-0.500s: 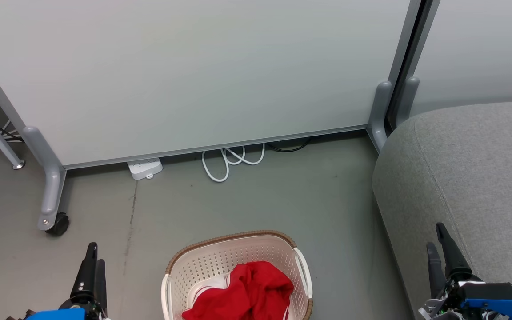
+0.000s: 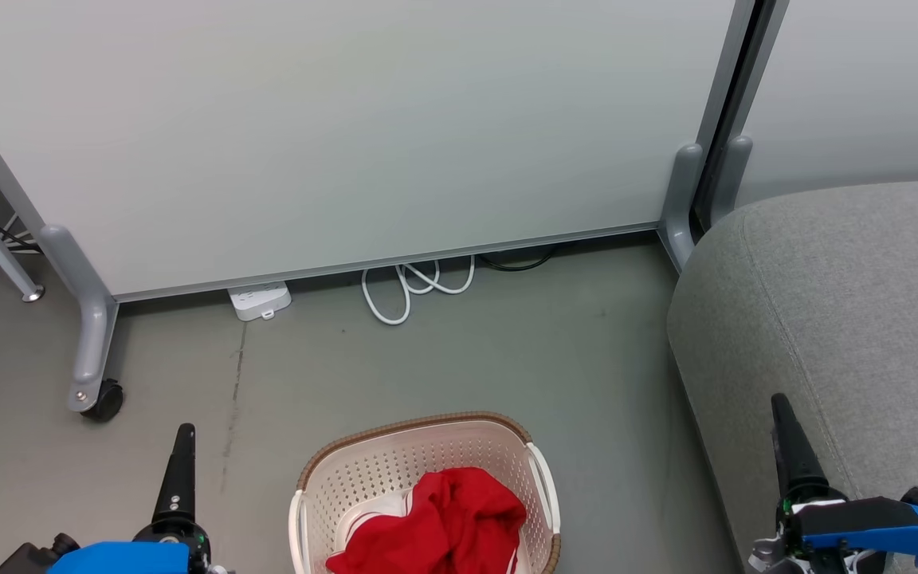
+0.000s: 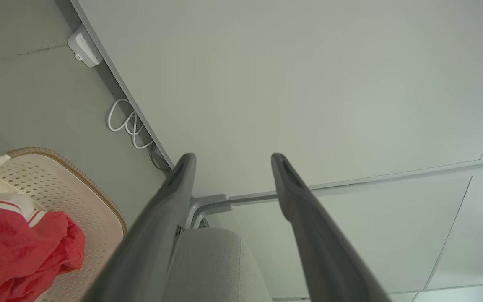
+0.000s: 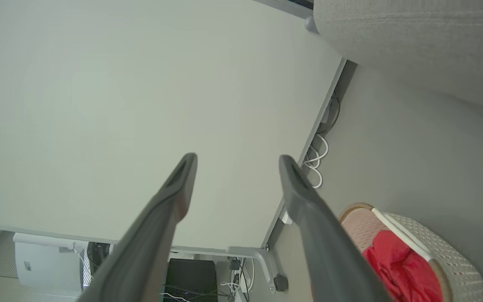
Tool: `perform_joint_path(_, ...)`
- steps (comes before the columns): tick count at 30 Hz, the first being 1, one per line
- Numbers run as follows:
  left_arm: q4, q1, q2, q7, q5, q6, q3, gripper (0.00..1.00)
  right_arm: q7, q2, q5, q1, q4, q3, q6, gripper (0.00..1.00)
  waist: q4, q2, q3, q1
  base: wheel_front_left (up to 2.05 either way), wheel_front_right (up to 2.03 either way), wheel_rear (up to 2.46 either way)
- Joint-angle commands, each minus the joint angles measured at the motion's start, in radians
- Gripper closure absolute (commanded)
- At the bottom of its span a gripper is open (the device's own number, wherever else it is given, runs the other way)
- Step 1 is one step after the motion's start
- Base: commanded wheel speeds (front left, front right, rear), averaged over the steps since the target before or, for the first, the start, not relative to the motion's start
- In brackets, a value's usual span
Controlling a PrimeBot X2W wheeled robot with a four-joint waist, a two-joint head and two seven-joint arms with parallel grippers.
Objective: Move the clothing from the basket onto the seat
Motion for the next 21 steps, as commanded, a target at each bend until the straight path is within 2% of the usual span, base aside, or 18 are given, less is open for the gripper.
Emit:
perform_joint_path(1, -0.02, -0.029, 0.011, -0.011, 0.034, 0.007, -0.004, 0.0, -0.012, -0.004, -0.05, -0.031, -0.019, 0.006, 0.0, 0.0, 0.0, 0.0, 0.001, 0.0, 0.0, 0.0, 0.0)
perform_joint_path(7, -0.034, -0.03, 0.012, -0.035, 0.138, 0.02, -0.025, 0.0, -0.036, -0.004, -0.204, -0.032, -0.029, 0.015, 0.0, 0.0, 0.0, 0.0, 0.003, 0.0, 0.0, 0.0, 0.0)
perform_joint_path(21, -0.049, -0.032, 0.014, -0.084, 0.414, 0.041, -0.067, 0.0, -0.082, -0.005, -0.476, -0.032, -0.048, 0.034, 0.0, 0.0, 0.002, 0.0, 0.009, 0.0, 0.0, 0.0, 0.0)
